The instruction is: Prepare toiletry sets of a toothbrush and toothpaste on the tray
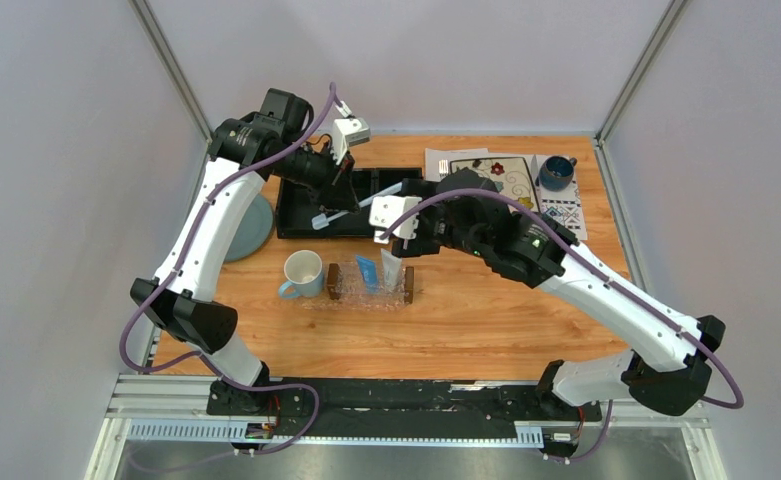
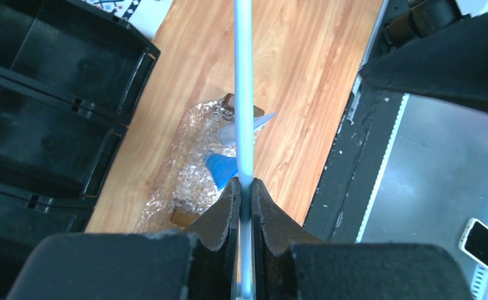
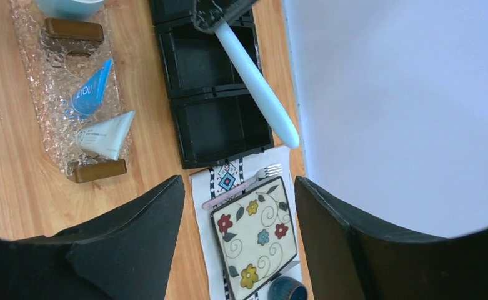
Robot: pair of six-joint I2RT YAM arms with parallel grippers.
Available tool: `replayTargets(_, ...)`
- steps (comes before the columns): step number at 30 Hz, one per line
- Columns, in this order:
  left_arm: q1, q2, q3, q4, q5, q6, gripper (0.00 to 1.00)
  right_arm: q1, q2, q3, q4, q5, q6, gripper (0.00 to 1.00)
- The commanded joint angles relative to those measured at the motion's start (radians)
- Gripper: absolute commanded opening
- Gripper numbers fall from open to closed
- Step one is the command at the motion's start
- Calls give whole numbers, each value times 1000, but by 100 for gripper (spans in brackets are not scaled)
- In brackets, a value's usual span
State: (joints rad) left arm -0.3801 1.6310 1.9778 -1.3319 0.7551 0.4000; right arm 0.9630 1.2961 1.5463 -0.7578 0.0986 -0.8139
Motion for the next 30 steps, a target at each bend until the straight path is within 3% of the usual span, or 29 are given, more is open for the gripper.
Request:
replayTargets(1,-5,-26,32,-250,95,34,0,51,32,54,38,105,-65,70)
replayTargets(21,-22,-112,-106,-309,124,92,0,92,155,86,110,214,-128,66)
replayTargets(30,-23,-134,-120,-320,156,105,0,92,196,66,130,217,-134,53)
